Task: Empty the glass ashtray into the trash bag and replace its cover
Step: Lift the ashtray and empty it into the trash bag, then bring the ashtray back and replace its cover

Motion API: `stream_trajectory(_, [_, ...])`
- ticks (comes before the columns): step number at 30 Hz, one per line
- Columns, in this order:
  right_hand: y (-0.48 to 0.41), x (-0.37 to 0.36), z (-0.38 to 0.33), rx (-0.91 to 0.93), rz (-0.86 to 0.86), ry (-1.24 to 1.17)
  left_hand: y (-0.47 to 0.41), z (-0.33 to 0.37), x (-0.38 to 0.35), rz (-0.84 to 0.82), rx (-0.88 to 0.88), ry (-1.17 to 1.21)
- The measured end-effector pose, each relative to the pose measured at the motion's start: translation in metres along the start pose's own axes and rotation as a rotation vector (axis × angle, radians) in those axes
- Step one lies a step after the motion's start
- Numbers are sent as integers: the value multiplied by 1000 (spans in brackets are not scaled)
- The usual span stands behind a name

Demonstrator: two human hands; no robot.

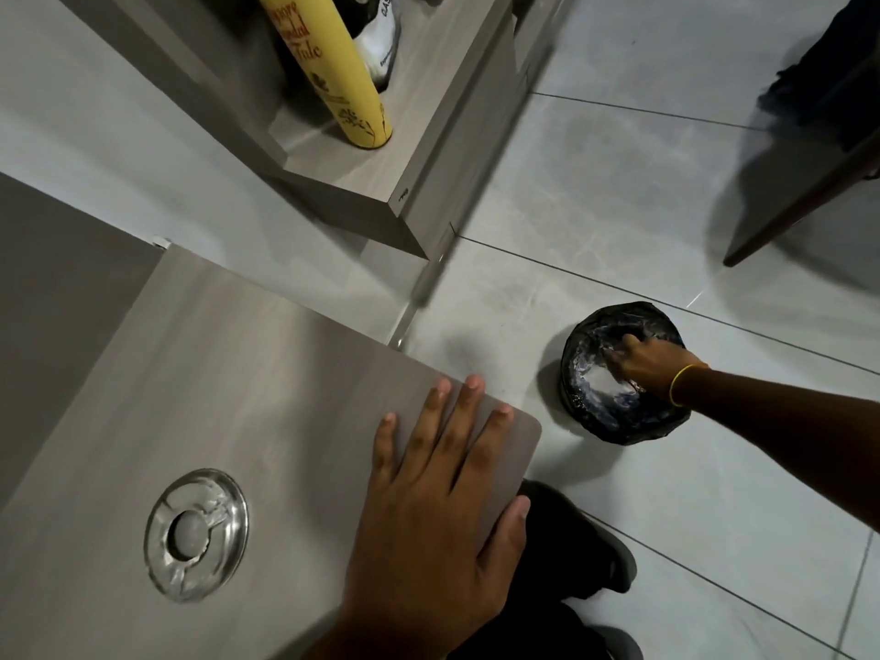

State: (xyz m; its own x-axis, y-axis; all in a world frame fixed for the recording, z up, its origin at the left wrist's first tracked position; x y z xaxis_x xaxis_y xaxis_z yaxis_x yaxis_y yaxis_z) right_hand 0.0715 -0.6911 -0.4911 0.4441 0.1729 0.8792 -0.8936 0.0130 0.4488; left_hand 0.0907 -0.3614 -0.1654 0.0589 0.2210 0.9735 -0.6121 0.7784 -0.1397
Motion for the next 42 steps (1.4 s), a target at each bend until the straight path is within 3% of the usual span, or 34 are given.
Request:
stream_trajectory(13, [-7,-9,-12,49,-40,-6,1,0,-3,-21,0,-19])
stream_trajectory(17, [-10,-10,-6,-44,-26,-31,3,0,-3,-21,-14,-33])
stream_trajectory(19, [-7,-8,2,-152,-44,-172,2,-2,-4,-33,-4,-25])
stream_trajectory(24, [26,5,34,-712,58,-671,-1,1,2,-67,11,1])
stream_trajectory(27, [60,44,37,-894,112,-865,-3,0,5,-91,17,33])
stream_trajectory(30, [104,95,23,-1079,224,-1269,-3,0,4,-150,20,9])
stream_trajectory(35, [156,232,6,-959,407,-1587,-5,2,6,-225,32,-9])
stream_trajectory(37, [168,299,-6,-866,464,-1584,-7,3,11,-236,69,-16])
stream_trajectory(42, [176,413,-77,-583,359,-1481,13,23,45,-112,323,56])
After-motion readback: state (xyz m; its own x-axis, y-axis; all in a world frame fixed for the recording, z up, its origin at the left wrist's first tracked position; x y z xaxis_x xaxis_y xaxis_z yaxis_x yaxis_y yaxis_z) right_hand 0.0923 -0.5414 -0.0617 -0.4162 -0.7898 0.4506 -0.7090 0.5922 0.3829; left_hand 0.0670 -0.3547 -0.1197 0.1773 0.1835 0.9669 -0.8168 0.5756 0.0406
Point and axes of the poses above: each hand's wrist, its own y-axis away from the middle knuckle, its own x-axis out of the back of the hand, z = x × y, the point moved 5 cm from there along -y, towards the middle knuckle, and after that the axes turned 11 degrees about z, right-handed, at the moved point
